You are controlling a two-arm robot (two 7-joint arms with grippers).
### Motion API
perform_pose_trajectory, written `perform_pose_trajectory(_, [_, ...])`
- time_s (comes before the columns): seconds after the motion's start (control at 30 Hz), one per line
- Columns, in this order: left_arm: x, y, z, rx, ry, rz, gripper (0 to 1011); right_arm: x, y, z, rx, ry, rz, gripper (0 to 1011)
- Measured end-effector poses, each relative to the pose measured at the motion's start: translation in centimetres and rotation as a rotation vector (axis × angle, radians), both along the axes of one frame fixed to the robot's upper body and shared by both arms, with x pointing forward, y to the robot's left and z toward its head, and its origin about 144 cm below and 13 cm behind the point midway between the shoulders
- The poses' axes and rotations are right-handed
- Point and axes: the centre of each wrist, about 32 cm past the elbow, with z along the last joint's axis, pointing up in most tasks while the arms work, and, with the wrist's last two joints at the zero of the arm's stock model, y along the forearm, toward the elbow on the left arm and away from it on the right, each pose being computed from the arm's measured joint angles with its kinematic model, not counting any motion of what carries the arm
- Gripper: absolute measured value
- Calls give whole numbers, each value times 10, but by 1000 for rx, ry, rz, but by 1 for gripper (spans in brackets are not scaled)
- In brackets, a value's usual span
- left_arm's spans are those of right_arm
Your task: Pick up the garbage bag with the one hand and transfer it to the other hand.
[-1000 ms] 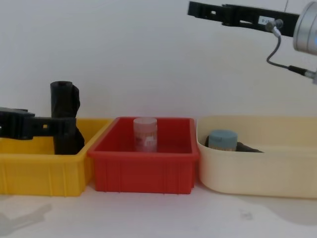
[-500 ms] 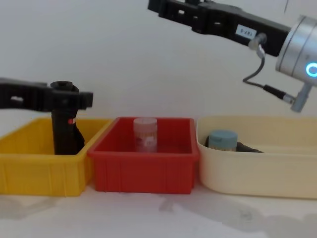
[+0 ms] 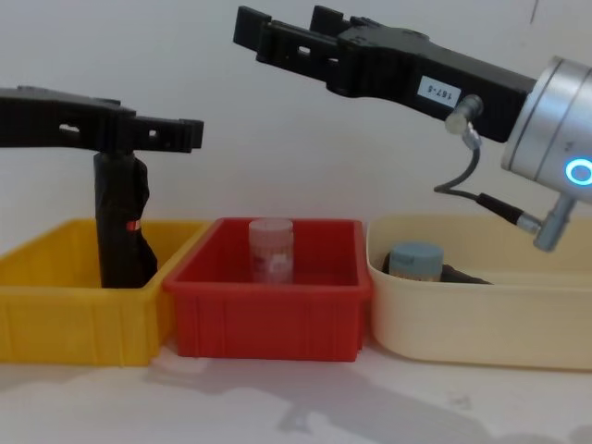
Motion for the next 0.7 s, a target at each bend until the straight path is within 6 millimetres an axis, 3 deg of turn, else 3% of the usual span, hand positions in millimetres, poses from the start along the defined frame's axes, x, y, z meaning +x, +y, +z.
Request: perform_pose_trajectory(0.7, [7,-3,6,11,-31,-15,1001,-23,18,14,-10,102,-194,1001])
